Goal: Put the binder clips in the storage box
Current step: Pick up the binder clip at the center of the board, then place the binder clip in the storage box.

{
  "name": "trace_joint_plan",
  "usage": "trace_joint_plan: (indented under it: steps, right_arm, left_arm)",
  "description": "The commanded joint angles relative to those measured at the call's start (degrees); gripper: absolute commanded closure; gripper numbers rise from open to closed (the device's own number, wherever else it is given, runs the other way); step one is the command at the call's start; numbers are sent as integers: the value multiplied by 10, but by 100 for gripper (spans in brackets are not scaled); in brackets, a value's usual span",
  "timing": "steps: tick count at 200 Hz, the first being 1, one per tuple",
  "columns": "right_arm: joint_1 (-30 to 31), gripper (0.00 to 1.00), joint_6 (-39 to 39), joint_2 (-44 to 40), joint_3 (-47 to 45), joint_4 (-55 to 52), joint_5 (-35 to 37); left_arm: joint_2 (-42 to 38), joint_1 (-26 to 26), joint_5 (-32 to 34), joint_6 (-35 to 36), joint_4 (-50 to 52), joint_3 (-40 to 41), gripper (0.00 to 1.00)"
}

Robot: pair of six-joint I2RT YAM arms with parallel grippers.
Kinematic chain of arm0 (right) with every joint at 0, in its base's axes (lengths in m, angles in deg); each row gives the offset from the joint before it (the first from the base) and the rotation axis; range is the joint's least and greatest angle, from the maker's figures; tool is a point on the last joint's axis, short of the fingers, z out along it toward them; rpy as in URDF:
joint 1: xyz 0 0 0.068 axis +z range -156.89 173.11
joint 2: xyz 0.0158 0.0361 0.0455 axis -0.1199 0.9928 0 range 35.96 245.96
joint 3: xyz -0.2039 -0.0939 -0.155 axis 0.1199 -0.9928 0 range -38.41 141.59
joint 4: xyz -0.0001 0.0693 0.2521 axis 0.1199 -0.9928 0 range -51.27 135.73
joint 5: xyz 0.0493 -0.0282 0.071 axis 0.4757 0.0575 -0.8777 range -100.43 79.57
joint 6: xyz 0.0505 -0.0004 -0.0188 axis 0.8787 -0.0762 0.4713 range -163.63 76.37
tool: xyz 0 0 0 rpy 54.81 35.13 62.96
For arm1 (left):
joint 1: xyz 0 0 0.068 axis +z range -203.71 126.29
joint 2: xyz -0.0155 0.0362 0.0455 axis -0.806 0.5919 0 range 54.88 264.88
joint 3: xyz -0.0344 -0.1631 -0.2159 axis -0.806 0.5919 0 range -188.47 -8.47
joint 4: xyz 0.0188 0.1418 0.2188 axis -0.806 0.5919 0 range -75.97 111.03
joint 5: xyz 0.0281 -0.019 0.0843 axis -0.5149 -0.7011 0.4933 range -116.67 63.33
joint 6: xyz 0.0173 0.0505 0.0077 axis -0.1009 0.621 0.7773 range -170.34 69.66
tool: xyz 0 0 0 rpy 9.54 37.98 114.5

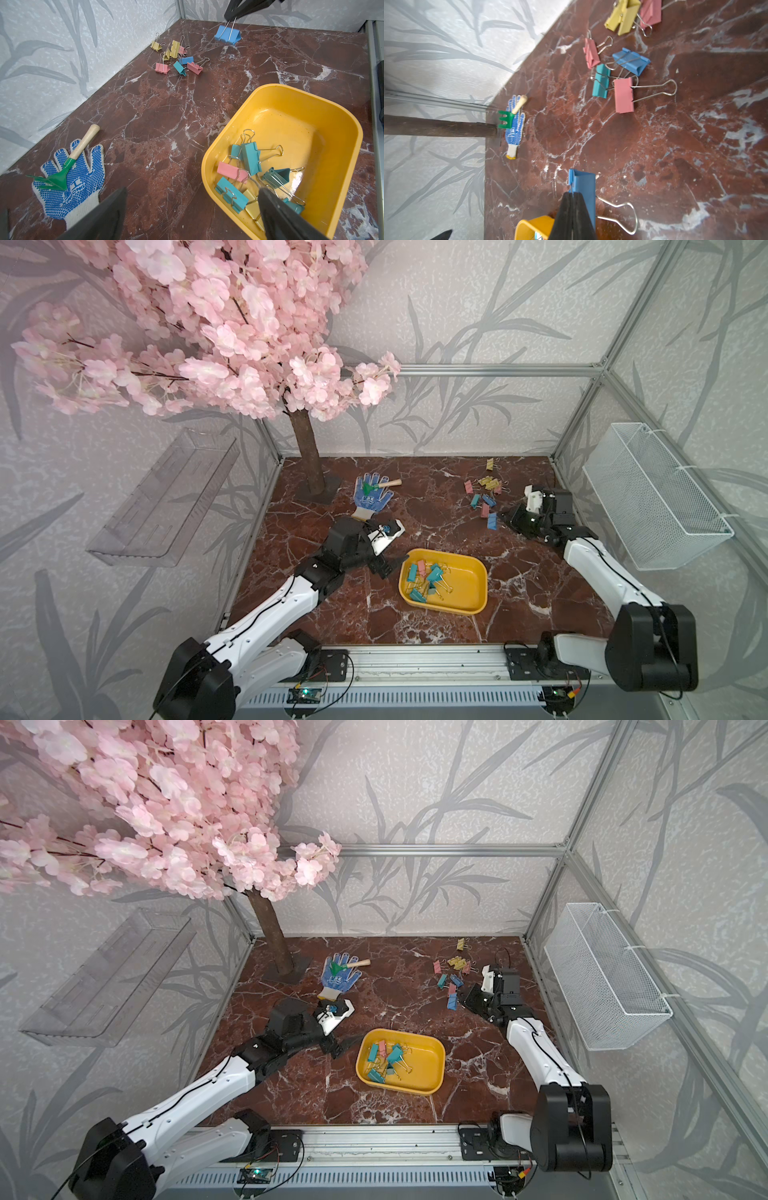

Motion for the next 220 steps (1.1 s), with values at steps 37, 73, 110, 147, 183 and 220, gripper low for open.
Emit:
trace_joint_plan:
  steps: [37, 73, 110, 147, 183, 220]
  right_arm:
    - [150, 100, 73, -217, -47, -142, 62]
    - [328, 100, 144, -235, -79, -140, 161]
    - [443, 100, 156, -166, -92, -88, 208]
    - [472, 100, 151, -80, -97, -20, 207]
    - [486, 98, 124, -35, -97, -45, 244]
    - [499, 92, 111, -23, -110, -68, 251]
  left_arm:
    - [-8, -5, 1, 9, 0, 2, 0]
    - [-8, -6, 4, 10, 0, 3, 0]
    - [-7, -7, 6, 11, 0, 4, 0]
    - [-10, -7, 10, 12, 1, 5, 0]
    - [-11, -8, 12, 12, 1, 6, 0]
    - [-9, -7, 11, 12, 1, 5, 0]
